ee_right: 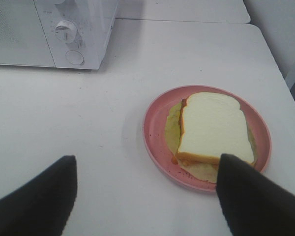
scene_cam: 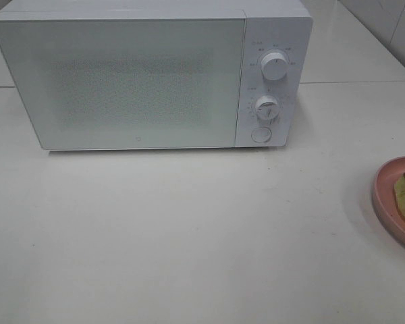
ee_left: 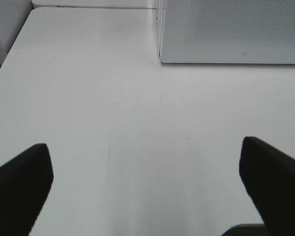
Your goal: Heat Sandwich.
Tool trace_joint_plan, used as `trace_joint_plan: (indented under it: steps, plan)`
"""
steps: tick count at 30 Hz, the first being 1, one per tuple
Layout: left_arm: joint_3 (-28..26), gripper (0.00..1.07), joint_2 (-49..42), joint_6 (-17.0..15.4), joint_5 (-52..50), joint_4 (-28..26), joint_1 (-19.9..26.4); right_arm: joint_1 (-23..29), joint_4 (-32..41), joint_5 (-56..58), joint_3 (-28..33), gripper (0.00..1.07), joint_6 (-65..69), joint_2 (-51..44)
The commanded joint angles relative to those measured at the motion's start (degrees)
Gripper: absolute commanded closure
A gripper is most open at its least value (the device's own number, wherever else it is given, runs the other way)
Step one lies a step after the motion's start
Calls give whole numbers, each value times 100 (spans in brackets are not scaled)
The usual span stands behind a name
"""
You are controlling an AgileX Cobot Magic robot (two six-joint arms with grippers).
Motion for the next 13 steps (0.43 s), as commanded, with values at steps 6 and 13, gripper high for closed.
trace_joint_plan:
  steps: [6, 13]
  plan:
    - [11, 9, -132, 11, -86, -17, 29, -46, -11, -34, 6, 32, 0, -155]
    - [11, 9, -132, 11, -86, -17, 29, -46, -11, -34, 6, 32, 0, -155]
